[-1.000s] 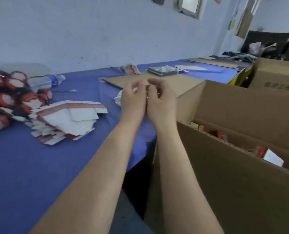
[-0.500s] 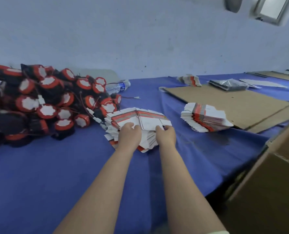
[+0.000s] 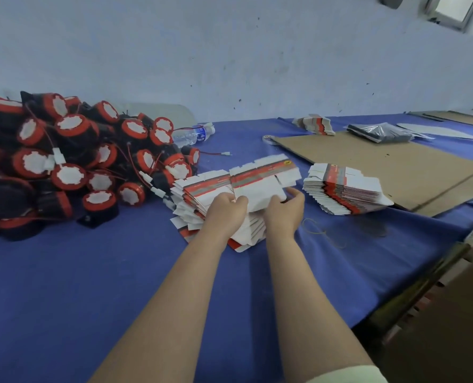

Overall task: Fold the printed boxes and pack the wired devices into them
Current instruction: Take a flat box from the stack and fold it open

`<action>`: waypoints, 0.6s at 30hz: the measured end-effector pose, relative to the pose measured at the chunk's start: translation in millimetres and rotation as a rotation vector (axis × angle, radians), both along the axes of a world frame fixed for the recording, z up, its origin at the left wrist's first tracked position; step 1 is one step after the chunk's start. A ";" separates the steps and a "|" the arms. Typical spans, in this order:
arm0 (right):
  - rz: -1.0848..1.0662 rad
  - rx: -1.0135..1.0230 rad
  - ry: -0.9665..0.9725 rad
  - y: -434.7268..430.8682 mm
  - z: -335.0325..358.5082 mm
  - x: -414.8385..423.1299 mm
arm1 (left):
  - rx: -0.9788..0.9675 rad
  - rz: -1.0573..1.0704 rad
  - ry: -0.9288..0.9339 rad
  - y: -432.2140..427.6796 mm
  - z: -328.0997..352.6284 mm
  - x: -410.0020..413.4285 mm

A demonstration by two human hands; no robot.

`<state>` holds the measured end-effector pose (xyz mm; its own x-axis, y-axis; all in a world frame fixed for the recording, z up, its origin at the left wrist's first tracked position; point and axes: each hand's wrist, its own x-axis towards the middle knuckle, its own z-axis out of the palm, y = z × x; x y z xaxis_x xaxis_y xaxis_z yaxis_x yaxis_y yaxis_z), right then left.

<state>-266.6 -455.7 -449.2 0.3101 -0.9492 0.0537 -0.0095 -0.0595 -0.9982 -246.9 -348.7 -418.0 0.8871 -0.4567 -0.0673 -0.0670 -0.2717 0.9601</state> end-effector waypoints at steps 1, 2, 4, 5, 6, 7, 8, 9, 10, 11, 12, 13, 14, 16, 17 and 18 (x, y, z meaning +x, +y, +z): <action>0.021 -0.018 -0.054 0.9 2.4 -3.2 | -0.031 0.024 0.018 -0.5 -0.2 2.5; 0.063 -0.023 -0.084 1.1 4.5 -5.4 | -0.060 0.066 0.027 -0.6 0.4 4.5; 0.181 -0.021 -0.050 2.0 7.2 -5.5 | -0.125 0.154 -0.005 -0.3 3.3 7.1; 0.240 -0.021 0.003 4.2 8.2 -5.5 | -0.149 0.184 -0.013 -0.1 5.6 7.7; 0.284 -0.024 0.068 7.2 8.6 -5.2 | -0.163 0.203 -0.015 0.5 7.6 8.2; 0.305 -0.037 0.129 10.3 9.0 -5.1 | -0.166 0.215 -0.012 1.7 10.0 8.1; 0.297 -0.066 0.181 12.2 8.6 -5.1 | -0.160 0.228 -0.002 3.3 11.7 7.9; 0.264 -0.103 0.220 14.4 8.7 -6.3 | -0.149 0.245 0.010 5.8 12.1 8.2; 0.219 -0.142 0.240 17.0 9.9 -8.7 | -0.144 0.259 0.017 9.0 11.5 9.3; 0.185 -0.167 0.219 20.1 11.8 -11.8 | -0.145 0.273 0.023 12.5 11.1 10.0; 0.175 -0.168 0.145 22.7 14.5 -15.3 | -0.151 0.289 0.023 16.5 10.8 10.5; 0.202 -0.145 0.033 26.9 18.1 -18.5 | -0.161 0.303 0.015 20.3 11.1 10.4; 0.257 -0.117 -0.077 32.6 22.7 -22.1 | -0.183 0.311 0.001 24.2 12.4 9.7; 0.405 -0.124 -0.171 45.7 31.4 -29.2 | -0.308 0.334 -0.025 34.8 19.3 8.9; 0.481 -0.154 -0.157 52.8 34.6 -31.0 | -0.402 0.353 -0.038 43.0 25.5 9.5; 0.551 -0.180 -0.121 60.5 37.5 -31.4 | -0.483 0.375 -0.049 53.1 32.1 11.7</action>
